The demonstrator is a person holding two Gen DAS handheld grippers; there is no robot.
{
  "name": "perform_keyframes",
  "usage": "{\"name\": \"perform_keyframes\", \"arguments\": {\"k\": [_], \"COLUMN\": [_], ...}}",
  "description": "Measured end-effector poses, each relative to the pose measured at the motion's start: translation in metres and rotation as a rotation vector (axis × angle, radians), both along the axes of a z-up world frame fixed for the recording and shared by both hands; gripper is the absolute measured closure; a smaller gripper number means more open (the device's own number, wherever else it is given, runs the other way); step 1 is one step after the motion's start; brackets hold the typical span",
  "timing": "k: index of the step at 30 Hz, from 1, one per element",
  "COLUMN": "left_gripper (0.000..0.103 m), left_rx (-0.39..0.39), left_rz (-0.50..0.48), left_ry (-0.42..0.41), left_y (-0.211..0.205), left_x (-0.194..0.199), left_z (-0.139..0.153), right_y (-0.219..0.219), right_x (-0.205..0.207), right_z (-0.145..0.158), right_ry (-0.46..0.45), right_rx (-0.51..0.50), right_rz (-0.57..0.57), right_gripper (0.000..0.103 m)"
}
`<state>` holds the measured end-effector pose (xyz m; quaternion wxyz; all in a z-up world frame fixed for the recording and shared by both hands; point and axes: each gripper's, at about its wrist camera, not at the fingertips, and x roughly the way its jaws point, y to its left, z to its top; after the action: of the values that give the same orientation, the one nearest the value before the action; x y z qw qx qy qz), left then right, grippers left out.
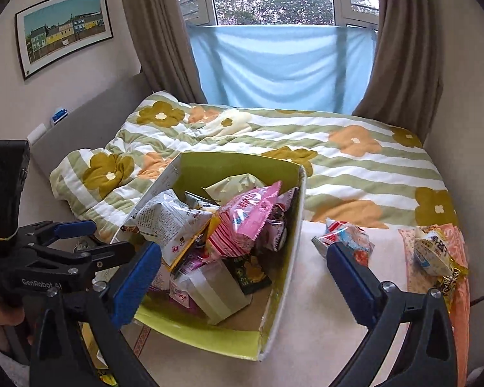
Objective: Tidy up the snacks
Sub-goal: 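Move both tools from the box back toward the table snacks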
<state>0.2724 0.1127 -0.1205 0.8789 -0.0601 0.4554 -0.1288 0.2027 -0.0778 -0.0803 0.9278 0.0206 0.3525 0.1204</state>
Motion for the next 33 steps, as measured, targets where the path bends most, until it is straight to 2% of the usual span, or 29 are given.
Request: {"name": "perform_keyframes", "arguments": {"k": [6,11,16,18,22,26,28,33], "left_gripper": [0.0,0.0,0.0,0.0,0.0,0.0,0.0,0.0], "left_rx": [0.006,0.013,0.045,0.068,0.155,0.28,0.322,0.433], "left_rz": [-0.079,-0.149,-0.207,-0.221,-0.233,-0.247,-0.257,-0.282], "left_ry": [-0.034,-0.058,-0.046,-0.036,-0.007,0.037,0.075,0.165], "left_y": [-0.053,-0.119,-0.194,-0.221,-0.267,-0.305,-0.317,-0.33], "left_x": [0.002,0.014,0.025,0.033,0.057,0.087,0.104,0.141], "left_z": [0.012,0.019,0.017,0.013,0.002,-0.022,-0.037,-0.075], "right_y": [-0.057,-0.112,-0.167,-0.186,-0.231,-0.264,-0.272,-0.292], "right_x": [-0.023,-0.037,-0.043,-0.045,-0.046,-0.043,-0.04,-0.036], "right_z": [-0.002,-0.004,-0.013,-0.02,-0.044,-0.068,-0.082,-0.118], "right_ry": [0.002,-0.003,0.027,0.052,0.122,0.184,0.212,0.291], "right_rx": [0.004,-0.035,-0.078,-0.066,-0.018,0.017,0.014,0.101], "right_rz": [-0.145,-0.276,-0.365,-0.39,-0.427,-0.434,-0.444,-0.493], "right_gripper": [0.001,0.001,0.001,0.001,0.001,0.001,0.001,0.001]}}
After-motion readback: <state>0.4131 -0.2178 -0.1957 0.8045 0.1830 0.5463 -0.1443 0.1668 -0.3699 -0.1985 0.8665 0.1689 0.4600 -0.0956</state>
